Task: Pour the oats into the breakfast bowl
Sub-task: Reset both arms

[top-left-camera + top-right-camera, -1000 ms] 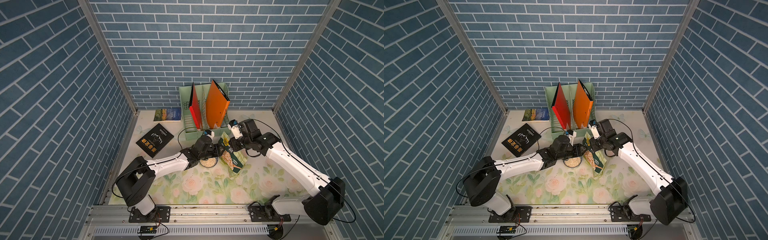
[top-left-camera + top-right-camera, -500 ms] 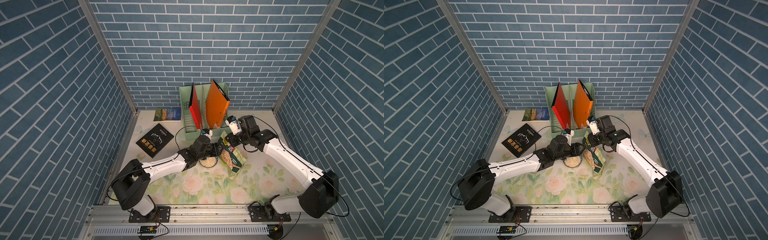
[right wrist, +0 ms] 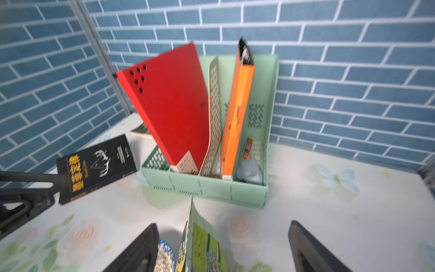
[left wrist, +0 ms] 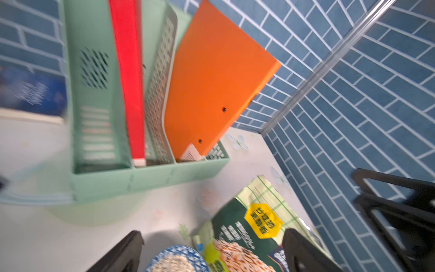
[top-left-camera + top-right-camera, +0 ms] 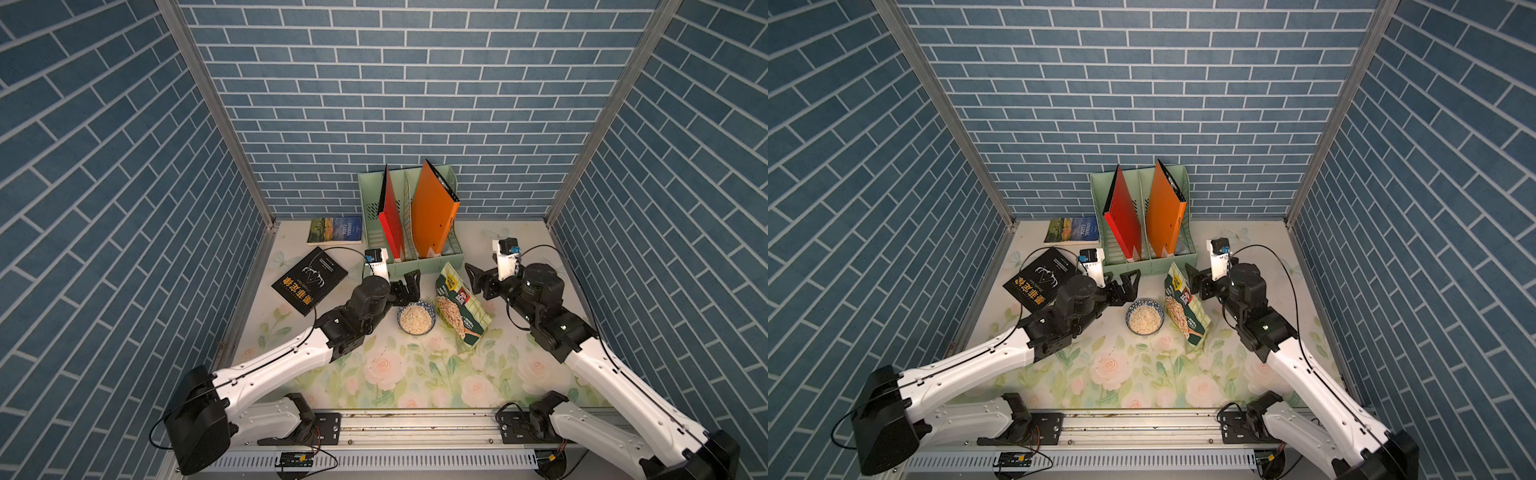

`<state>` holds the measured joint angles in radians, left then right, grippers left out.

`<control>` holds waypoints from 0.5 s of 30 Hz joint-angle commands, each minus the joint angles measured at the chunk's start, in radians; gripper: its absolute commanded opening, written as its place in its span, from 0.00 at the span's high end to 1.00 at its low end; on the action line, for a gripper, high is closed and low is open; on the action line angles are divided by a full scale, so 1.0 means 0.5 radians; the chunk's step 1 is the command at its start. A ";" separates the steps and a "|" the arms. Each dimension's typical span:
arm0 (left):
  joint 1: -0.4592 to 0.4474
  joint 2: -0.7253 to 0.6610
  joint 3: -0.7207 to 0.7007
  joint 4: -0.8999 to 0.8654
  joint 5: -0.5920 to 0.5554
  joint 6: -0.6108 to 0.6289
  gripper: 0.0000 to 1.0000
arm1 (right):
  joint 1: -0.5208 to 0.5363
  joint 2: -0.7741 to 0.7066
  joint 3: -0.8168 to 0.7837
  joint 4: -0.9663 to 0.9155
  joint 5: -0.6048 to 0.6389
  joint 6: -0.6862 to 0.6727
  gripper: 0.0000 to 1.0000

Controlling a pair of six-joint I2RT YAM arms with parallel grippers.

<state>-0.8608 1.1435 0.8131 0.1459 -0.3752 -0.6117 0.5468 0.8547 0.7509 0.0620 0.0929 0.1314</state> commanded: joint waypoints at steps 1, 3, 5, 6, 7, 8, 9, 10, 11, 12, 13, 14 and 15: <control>0.035 -0.109 -0.097 -0.023 -0.724 0.268 0.00 | -0.006 -0.195 -0.171 0.508 0.472 0.007 0.12; 0.120 -0.149 -0.123 -0.086 -0.932 0.262 0.00 | -0.008 -0.224 -0.226 0.523 0.733 -0.014 0.10; 0.283 -0.189 -0.184 -0.079 -0.938 0.262 0.00 | -0.021 -0.185 -0.275 0.537 0.939 -0.066 0.10; 0.361 -0.193 -0.219 -0.064 -0.927 0.248 0.00 | -0.041 -0.155 -0.302 0.558 1.002 -0.074 0.09; 0.420 -0.196 -0.252 -0.041 -0.935 0.233 0.00 | -0.075 -0.120 -0.327 0.584 1.034 -0.075 0.08; 0.474 -0.193 -0.300 0.005 -0.961 0.238 0.00 | -0.127 -0.086 -0.360 0.616 1.039 -0.073 0.05; 0.514 -0.190 -0.359 0.086 -0.992 0.280 0.00 | -0.189 -0.041 -0.387 0.646 1.022 -0.061 0.03; 0.549 -0.179 -0.424 0.215 -1.018 0.348 0.00 | -0.275 0.007 -0.408 0.667 0.993 -0.031 0.03; 0.583 -0.166 -0.486 0.327 -1.055 0.415 0.00 | -0.365 0.052 -0.430 0.690 0.957 0.011 0.01; 0.615 -0.141 -0.523 0.402 -1.093 0.437 0.00 | -0.456 0.103 -0.449 0.713 0.929 0.067 0.01; 0.662 -0.111 -0.549 0.431 -1.118 0.441 0.00 | -0.552 0.145 -0.471 0.748 0.871 0.115 0.01; 0.710 -0.078 -0.563 0.437 -1.130 0.436 0.00 | -0.640 0.195 -0.503 0.806 0.793 0.133 0.01; 0.758 -0.040 -0.576 0.438 -1.133 0.435 0.00 | -0.721 0.246 -0.551 0.900 0.737 0.126 0.01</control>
<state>-0.5335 1.0908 0.5426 0.2829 -0.8742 -0.4366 0.2558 0.9379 0.5068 0.3897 0.5007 0.1467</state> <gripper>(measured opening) 0.997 0.991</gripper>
